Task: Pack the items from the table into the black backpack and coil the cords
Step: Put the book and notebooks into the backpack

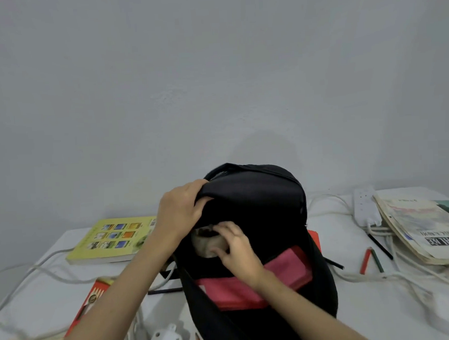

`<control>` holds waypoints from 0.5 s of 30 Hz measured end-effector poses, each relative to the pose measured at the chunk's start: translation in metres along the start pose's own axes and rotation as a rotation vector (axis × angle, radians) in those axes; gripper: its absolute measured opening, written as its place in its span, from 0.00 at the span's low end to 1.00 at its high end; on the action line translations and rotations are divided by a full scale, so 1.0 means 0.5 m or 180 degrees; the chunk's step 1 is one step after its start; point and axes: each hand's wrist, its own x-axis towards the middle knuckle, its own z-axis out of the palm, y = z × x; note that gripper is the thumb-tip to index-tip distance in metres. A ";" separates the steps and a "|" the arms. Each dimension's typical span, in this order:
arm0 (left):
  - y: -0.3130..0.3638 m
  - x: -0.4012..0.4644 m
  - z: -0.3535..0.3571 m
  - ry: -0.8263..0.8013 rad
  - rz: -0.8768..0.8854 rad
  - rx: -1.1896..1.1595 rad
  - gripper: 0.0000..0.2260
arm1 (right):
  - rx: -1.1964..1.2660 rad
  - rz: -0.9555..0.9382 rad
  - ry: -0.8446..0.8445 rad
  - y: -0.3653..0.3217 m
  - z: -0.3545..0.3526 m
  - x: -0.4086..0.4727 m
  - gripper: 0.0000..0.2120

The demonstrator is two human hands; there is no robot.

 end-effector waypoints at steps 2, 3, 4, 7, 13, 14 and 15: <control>0.000 -0.003 0.002 0.0021 0.0092 -0.0024 0.22 | 0.0559 0.0709 0.0763 -0.004 0.009 -0.033 0.17; 0.005 -0.005 0.004 0.0013 0.0119 -0.0040 0.22 | 0.0839 0.1182 0.0861 -0.002 0.011 -0.035 0.14; 0.010 -0.008 0.006 0.0006 0.0125 -0.0065 0.21 | 0.1108 0.1636 0.0753 0.001 0.015 -0.027 0.12; 0.024 -0.015 0.010 -0.0012 0.0125 -0.0123 0.20 | 0.1843 0.2011 -0.0038 0.010 0.034 0.006 0.04; 0.018 -0.026 0.002 -0.0147 -0.0108 -0.0305 0.20 | 0.2386 0.1795 -0.1242 -0.002 0.001 0.019 0.32; 0.017 -0.027 0.001 -0.0300 -0.0208 -0.0391 0.22 | 0.2388 0.1845 -0.1221 0.002 -0.021 0.013 0.31; 0.016 -0.025 -0.003 -0.0602 -0.0387 -0.0529 0.29 | 0.2380 0.1965 -0.1211 0.010 -0.044 0.007 0.29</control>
